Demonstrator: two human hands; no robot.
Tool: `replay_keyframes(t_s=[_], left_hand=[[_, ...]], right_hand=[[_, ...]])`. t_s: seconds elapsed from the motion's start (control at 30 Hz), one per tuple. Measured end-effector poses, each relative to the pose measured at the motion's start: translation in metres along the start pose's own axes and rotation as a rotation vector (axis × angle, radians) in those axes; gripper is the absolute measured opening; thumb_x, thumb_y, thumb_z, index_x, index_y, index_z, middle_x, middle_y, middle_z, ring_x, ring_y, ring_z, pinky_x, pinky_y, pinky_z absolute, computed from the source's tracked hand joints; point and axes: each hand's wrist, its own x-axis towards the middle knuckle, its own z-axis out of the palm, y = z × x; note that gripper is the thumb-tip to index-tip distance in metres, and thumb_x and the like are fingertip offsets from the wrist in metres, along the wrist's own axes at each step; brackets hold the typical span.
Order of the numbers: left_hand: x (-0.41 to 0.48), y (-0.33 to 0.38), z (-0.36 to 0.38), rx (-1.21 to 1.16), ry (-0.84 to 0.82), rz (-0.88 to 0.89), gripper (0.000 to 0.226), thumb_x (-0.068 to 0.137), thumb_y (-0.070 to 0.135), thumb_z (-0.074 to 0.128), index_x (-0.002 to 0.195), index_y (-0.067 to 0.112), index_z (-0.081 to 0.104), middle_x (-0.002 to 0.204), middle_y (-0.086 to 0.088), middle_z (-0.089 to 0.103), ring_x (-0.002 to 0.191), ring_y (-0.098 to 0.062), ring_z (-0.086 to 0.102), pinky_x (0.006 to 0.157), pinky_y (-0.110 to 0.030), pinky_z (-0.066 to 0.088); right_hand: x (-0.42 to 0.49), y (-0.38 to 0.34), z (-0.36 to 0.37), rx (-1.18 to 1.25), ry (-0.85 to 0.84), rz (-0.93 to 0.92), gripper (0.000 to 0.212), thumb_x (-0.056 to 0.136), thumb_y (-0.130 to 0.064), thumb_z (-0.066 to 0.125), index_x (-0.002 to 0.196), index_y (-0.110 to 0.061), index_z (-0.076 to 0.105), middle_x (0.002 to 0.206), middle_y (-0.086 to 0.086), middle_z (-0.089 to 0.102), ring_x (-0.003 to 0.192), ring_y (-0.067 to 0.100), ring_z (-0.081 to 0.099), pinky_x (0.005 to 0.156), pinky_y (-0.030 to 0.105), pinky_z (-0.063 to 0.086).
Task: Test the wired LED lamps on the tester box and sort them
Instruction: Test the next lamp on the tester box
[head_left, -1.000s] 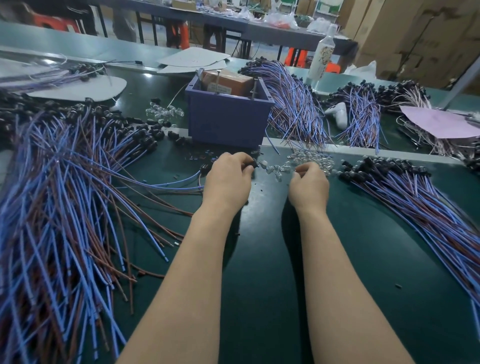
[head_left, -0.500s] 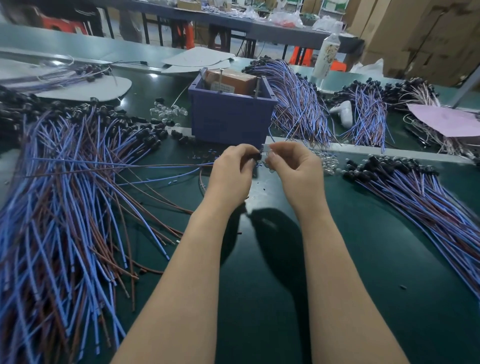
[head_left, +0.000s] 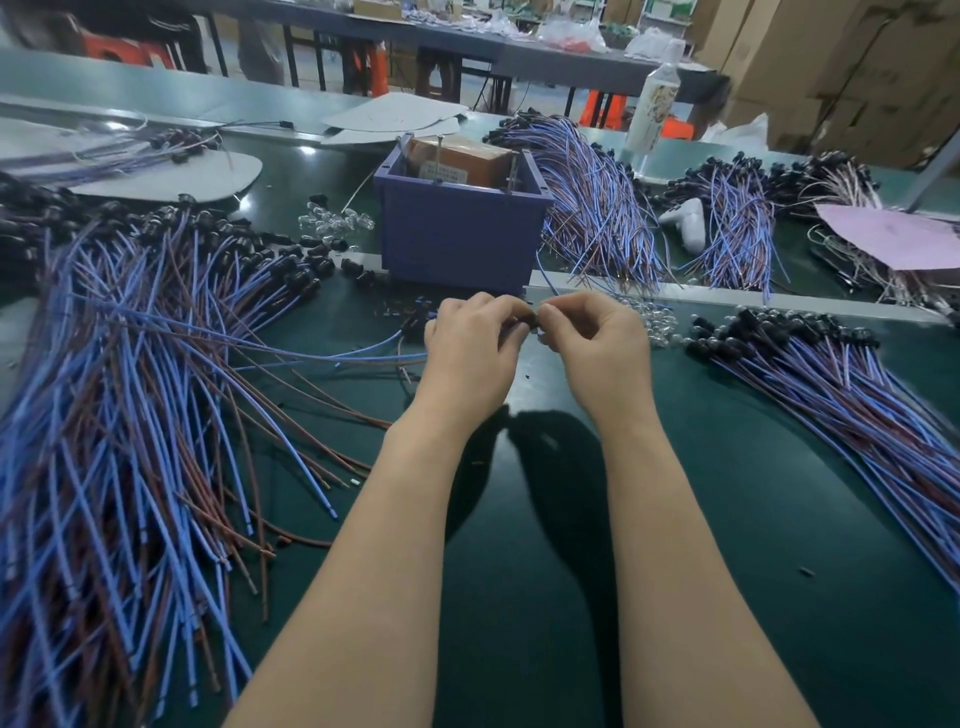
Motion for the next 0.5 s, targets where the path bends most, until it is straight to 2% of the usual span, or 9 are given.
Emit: replay_keyframes(t_s=[0.1,0.2,0.3,0.5], left_hand=[[-0.0006,-0.0009,-0.0006,0.058,-0.008,-0.033,0.022,0.097,0.033,0.048,0.112,0.028,0.063,0.105,0.009,0.066,0.112,-0.020,0.046,0.091,-0.031,0.022],[-0.0014,-0.0001,-0.0038,-0.018,-0.069,-0.042,0.020,0.097,0.031,0.048,0.108,0.025,0.063,0.094,0.007,0.070,0.105,-0.019,0.055,0.101,-0.038,0.030],[-0.0023,0.0025,-0.0066,-0.090,-0.090,-0.009,0.020,0.096,0.025,0.051,0.108,0.017,0.064,0.093,0.002,0.070,0.102,-0.025,0.057,0.099,-0.044,0.038],[0.0000,0.0004,-0.0080,-0.045,-0.135,-0.013,0.019,0.097,0.024,0.050,0.107,0.016,0.064,0.098,-0.001,0.070,0.105,-0.027,0.055,0.098,-0.043,0.038]], right_hand=[[0.0011,0.0034,-0.0027,0.122,-0.005,0.066,0.013,0.089,-0.012,0.062,0.078,-0.018,0.066,0.072,-0.001,0.067,0.064,0.006,0.062,0.072,0.026,0.054],[0.0001,0.0069,-0.0023,0.199,-0.022,0.112,0.014,0.090,-0.011,0.062,0.078,-0.017,0.066,0.069,-0.002,0.065,0.059,0.000,0.058,0.066,0.017,0.052],[0.0002,0.0075,-0.0025,0.271,-0.034,0.146,0.012,0.090,-0.012,0.061,0.080,-0.014,0.066,0.068,-0.001,0.063,0.057,0.000,0.055,0.063,0.013,0.048],[0.0005,0.0093,-0.0007,0.200,-0.076,0.127,0.010,0.092,-0.010,0.058,0.083,-0.010,0.063,0.067,-0.001,0.060,0.052,-0.005,0.052,0.058,0.011,0.045]])
